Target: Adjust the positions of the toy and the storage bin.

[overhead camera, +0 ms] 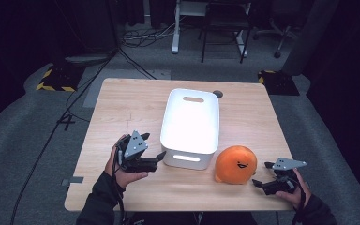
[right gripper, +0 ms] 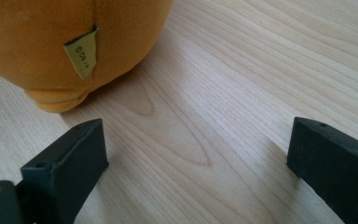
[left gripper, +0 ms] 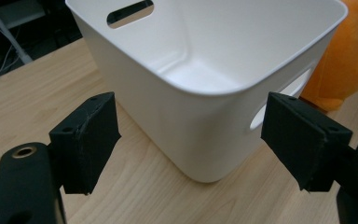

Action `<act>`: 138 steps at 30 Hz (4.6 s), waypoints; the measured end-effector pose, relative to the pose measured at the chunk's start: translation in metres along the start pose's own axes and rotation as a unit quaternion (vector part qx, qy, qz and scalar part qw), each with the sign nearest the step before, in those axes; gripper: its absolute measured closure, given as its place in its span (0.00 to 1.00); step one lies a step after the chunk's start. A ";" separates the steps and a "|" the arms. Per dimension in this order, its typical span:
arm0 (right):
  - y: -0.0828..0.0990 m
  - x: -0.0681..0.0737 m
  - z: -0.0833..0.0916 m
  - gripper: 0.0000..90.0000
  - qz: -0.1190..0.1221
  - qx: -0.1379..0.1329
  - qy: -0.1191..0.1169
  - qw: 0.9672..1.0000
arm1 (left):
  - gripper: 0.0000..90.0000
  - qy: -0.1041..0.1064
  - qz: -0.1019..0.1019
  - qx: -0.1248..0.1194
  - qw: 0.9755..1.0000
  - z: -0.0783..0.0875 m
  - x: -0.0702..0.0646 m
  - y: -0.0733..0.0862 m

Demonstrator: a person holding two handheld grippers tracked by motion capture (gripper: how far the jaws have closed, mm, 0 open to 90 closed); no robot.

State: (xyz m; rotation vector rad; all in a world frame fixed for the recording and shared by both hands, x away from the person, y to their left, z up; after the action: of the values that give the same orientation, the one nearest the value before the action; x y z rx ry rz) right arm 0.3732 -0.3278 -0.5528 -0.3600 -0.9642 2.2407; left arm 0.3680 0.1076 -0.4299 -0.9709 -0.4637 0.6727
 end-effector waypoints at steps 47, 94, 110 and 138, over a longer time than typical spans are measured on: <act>-0.076 0.026 0.050 0.21 0.033 -0.140 -0.076 0.987 | 0.17 0.018 0.026 0.151 0.988 -0.040 0.015 0.121; -0.092 0.040 0.019 0.62 0.069 -0.124 -0.071 0.987 | 0.17 0.019 0.028 0.153 0.988 -0.040 0.016 0.121; -0.085 0.014 0.039 0.64 0.030 -0.148 0.008 0.989 | 0.17 0.021 0.029 0.154 0.987 -0.041 0.016 0.121; -0.091 -0.006 0.055 0.64 0.003 -0.175 0.048 0.983 | 0.17 0.023 0.028 0.153 0.988 -0.042 0.017 0.120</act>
State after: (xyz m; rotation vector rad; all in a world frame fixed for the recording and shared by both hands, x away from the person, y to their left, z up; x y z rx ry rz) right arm 0.3938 -0.3154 -0.4492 -0.6213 -1.3076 2.0346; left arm 0.3694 0.1415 -0.5538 -0.7095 -0.2827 0.7467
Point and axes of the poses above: each handheld gripper's, and its own axes: z roughly backward along the jaws, y roughly out of its underside, x roughly to its left, the point moved 7 cm from there along -z, roughly forward along the jaws, and after that the axes turned 1 degree about -y, right-handed, at the moved point
